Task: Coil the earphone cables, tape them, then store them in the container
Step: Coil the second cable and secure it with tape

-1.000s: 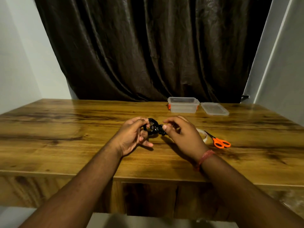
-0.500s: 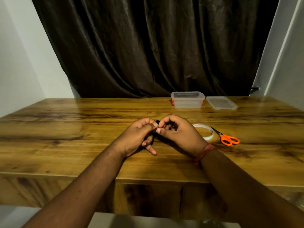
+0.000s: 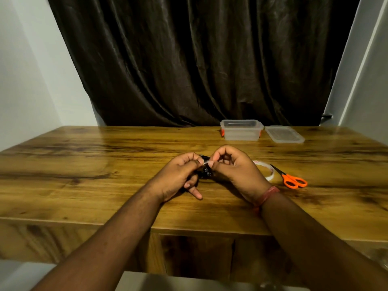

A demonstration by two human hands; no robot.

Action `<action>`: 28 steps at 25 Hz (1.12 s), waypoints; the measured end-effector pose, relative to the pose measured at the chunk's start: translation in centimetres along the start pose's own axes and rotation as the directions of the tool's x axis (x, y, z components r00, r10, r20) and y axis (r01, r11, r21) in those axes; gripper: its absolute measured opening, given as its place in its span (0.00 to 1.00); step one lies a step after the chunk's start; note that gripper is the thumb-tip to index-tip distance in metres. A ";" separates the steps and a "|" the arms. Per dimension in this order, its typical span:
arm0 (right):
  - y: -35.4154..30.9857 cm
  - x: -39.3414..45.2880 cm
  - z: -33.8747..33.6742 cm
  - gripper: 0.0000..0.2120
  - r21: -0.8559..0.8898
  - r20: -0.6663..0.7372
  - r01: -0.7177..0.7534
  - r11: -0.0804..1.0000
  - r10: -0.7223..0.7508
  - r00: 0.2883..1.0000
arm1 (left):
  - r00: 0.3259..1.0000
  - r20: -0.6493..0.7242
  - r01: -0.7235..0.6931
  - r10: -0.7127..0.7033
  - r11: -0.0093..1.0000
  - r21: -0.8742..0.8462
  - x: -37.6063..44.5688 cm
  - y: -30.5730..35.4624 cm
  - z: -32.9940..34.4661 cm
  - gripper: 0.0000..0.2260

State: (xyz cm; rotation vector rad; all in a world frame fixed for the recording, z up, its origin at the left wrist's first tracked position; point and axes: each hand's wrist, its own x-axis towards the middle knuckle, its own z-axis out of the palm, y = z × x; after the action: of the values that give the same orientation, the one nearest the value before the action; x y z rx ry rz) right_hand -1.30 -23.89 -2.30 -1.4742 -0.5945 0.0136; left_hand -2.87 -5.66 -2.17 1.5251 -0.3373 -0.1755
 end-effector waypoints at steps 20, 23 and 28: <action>-0.4 -0.1 -0.4 0.05 0.176 -0.118 0.014 0.984 0.007 0.993 | 0.999 0.035 -0.005 0.009 0.994 -0.112 0.2 -0.1 0.1 0.11; -0.4 -0.1 0.0 0.07 0.279 -0.061 -0.018 0.960 0.036 0.997 | 0.999 0.035 -0.010 0.010 1.000 -0.006 0.4 -0.5 0.2 0.11; -0.7 -0.2 -0.1 0.04 0.311 -0.045 -0.056 0.949 0.074 0.996 | 0.997 0.000 -0.070 0.071 0.981 0.182 0.4 -0.8 0.6 0.12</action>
State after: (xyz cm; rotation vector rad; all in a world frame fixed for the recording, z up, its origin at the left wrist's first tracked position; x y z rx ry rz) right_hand -1.70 -24.18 -1.73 -1.1838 -0.4734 0.1119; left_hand -2.62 -6.38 -2.91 1.6909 -0.4112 -0.0854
